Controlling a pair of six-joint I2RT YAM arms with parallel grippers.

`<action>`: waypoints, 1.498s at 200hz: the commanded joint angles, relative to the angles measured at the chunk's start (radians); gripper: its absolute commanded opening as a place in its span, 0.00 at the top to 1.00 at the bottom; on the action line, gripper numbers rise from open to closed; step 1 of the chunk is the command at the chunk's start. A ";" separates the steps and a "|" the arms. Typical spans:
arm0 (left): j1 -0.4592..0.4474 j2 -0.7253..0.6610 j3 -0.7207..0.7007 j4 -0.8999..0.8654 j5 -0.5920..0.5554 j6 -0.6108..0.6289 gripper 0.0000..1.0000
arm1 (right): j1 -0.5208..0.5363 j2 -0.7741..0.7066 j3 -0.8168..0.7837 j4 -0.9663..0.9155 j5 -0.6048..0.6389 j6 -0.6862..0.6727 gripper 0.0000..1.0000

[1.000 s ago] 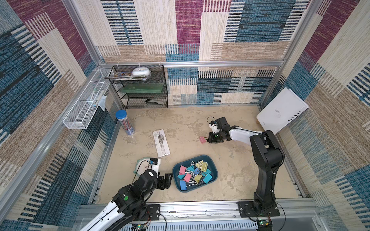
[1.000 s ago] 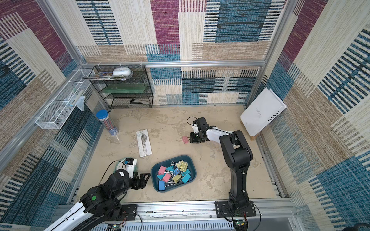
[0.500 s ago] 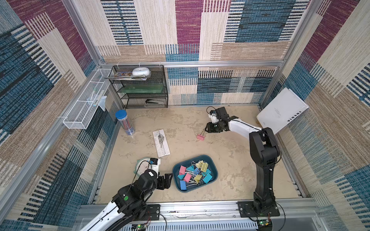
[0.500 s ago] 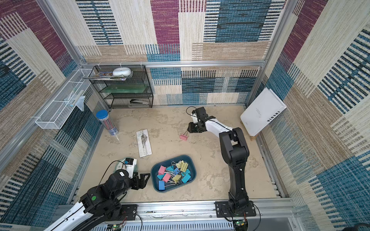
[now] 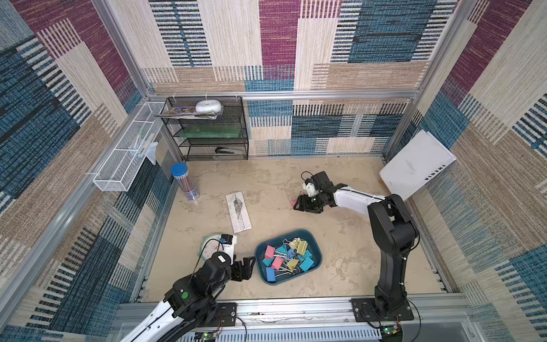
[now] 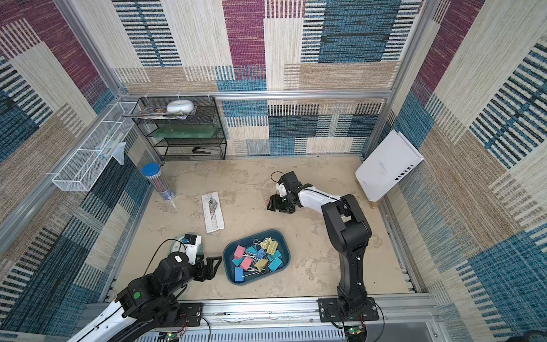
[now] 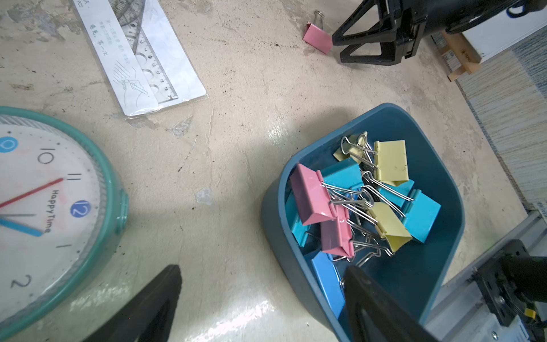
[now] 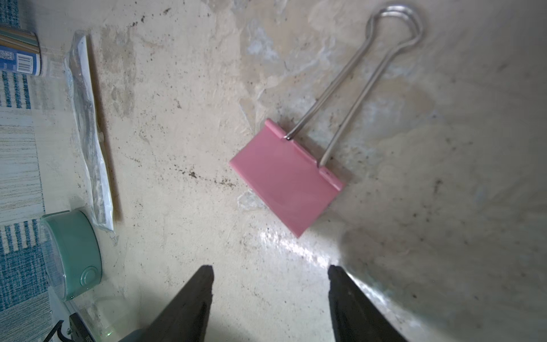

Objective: Put the binder clips in the storage box
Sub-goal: Pick up the binder clip at the center of the board.

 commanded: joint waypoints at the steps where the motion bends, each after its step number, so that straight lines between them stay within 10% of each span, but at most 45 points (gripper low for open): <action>1: 0.000 -0.010 -0.005 0.004 0.011 0.011 0.10 | 0.001 0.027 0.017 0.031 0.007 0.039 0.34; 136: -0.002 -0.026 -0.009 0.004 0.020 0.014 0.10 | 0.011 0.280 0.412 -0.245 0.124 -0.038 0.31; 148: -0.002 -0.030 -0.008 0.003 0.020 0.015 0.10 | 0.012 0.293 0.437 -0.259 0.124 -0.039 0.00; 299: -0.003 -0.045 -0.011 0.003 0.024 0.016 0.10 | 0.054 0.439 0.607 -0.483 0.331 -0.080 0.00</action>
